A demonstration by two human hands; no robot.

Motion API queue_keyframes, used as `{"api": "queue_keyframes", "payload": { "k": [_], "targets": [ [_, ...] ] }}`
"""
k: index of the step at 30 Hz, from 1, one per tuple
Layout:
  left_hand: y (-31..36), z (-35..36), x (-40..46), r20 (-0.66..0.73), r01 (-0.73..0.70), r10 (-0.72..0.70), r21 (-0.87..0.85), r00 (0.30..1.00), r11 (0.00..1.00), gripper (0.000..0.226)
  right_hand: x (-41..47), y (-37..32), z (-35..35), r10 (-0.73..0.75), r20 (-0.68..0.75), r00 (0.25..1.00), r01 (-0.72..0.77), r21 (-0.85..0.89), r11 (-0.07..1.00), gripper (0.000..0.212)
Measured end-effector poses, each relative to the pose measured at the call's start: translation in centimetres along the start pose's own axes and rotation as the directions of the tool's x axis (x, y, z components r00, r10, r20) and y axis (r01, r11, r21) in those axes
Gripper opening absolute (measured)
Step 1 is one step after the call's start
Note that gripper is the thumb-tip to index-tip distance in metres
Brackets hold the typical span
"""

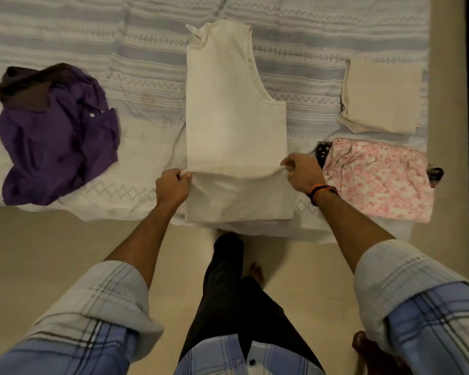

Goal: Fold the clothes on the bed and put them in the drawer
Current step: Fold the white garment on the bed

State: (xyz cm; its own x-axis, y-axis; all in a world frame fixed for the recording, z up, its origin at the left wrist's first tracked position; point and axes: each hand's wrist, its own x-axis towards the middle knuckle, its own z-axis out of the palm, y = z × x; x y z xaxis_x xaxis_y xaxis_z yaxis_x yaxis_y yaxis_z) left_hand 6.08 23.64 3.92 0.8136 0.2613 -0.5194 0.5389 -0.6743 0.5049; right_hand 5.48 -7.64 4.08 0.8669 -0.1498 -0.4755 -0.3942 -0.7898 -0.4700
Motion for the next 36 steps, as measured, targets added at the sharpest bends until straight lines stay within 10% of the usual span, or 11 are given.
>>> {"api": "queue_keyframes", "payload": {
  "k": [20,23,29,36],
  "targets": [
    [2.5,3.5,15.6,-0.022,0.076,-0.075,0.043,0.997,0.996,0.034,14.7,-0.1,3.3,0.096,-0.082,0.992,-0.094,0.023,0.995,0.026],
    [2.3,3.7,14.3,-0.046,0.080,-0.076,0.085,0.996,0.993,0.037,13.3,-0.4,4.0,0.040,-0.108,0.993,-0.064,-0.227,0.972,0.034],
    [0.4,8.1,6.7,0.050,-0.427,0.438,0.338,0.898,0.838,0.064,5.5,-3.2,11.1,-0.277,-0.007,0.961,0.259,-0.335,0.906,0.054],
    [-5.4,11.0,1.5,0.351,-0.467,0.319,0.522,0.880,0.714,0.082,-0.6,-0.4,16.2,-0.240,0.252,0.938,0.322,-0.369,0.872,0.078]
  ]
}}
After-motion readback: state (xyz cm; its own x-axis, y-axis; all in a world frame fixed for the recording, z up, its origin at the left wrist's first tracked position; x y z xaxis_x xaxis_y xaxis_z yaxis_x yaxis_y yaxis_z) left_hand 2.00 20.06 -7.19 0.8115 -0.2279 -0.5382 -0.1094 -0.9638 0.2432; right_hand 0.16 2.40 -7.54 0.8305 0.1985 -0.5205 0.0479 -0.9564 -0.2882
